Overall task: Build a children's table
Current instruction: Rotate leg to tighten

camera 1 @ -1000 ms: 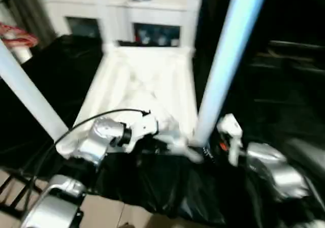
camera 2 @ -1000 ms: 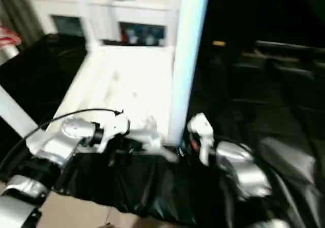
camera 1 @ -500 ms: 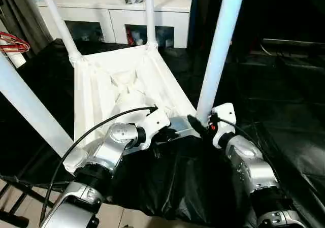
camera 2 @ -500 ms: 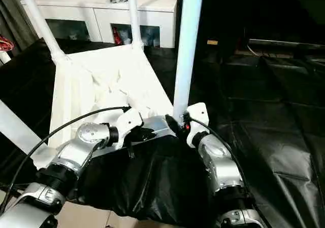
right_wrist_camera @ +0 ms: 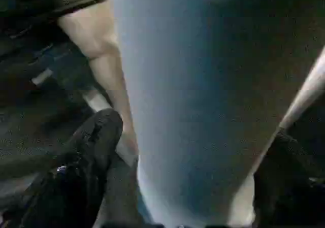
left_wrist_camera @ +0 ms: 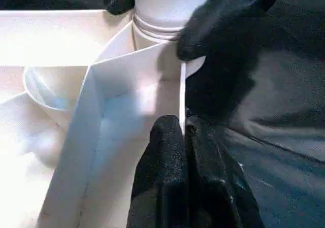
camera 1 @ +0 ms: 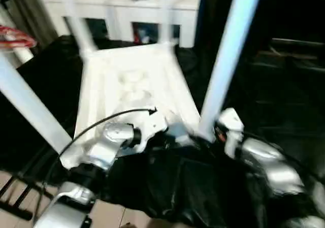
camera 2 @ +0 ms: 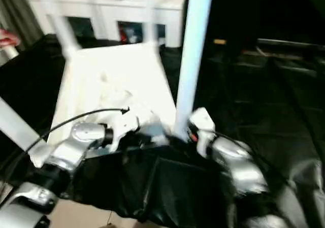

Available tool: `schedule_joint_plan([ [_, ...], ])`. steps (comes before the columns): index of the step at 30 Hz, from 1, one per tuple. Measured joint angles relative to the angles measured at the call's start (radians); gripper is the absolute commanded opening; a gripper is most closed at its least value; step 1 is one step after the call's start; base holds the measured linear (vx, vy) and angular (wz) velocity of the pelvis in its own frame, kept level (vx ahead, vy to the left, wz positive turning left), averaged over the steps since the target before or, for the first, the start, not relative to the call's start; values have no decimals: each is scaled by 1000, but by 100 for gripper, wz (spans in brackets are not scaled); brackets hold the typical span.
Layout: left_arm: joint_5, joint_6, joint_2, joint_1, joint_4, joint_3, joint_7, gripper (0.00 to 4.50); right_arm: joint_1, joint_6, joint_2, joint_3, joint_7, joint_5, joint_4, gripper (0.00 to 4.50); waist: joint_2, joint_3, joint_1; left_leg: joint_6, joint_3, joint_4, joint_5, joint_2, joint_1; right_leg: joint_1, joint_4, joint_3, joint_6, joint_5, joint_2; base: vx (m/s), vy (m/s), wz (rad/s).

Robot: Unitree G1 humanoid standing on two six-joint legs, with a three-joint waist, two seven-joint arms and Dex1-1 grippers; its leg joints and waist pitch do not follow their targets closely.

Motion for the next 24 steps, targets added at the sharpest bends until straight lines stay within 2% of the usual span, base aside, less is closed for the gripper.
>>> schedule_joint_plan([
  [6,-12,-38,34,-19,27,-25,-110,0,20,62,-78,40,161,32,-70,378,-2,1,9,0,1,3,0,1,0,2,2,2,0,0,0,0,0,0],
  [8,-13,-52,42,-34,47,-33,-137,0,22,77,-97,50,189,36,-87,363,-2,1,11,0,1,3,0,1,0,2,2,2,0,0,0,0,0,0],
  [13,-14,-72,44,-48,73,-34,-158,0,22,86,-101,50,196,36,-91,332,-2,1,14,0,1,3,0,1,0,2,3,1,0,0,0,0,0,0],
  [15,-15,-75,44,-51,80,-34,-163,0,22,88,-101,50,196,36,-92,305,-2,1,15,0,1,3,0,1,-1,2,3,1,0,0,0,0,0,0],
  [19,-19,-84,45,-56,90,-37,-173,0,23,111,-104,49,196,39,-104,296,-2,1,20,0,1,4,0,1,-1,2,3,1,0,0,0,0,0,0],
  [20,-20,-88,45,-56,92,-38,-173,0,23,117,-105,49,196,40,-106,272,-2,1,21,0,1,4,0,1,-1,2,3,1,0,0,0,0,0,0],
  [24,-25,-97,45,-56,100,-38,-174,0,27,130,-103,46,195,44,-114,261,-2,1,23,0,1,4,0,1,-1,2,3,1,0,0,0,0,0,0],
])
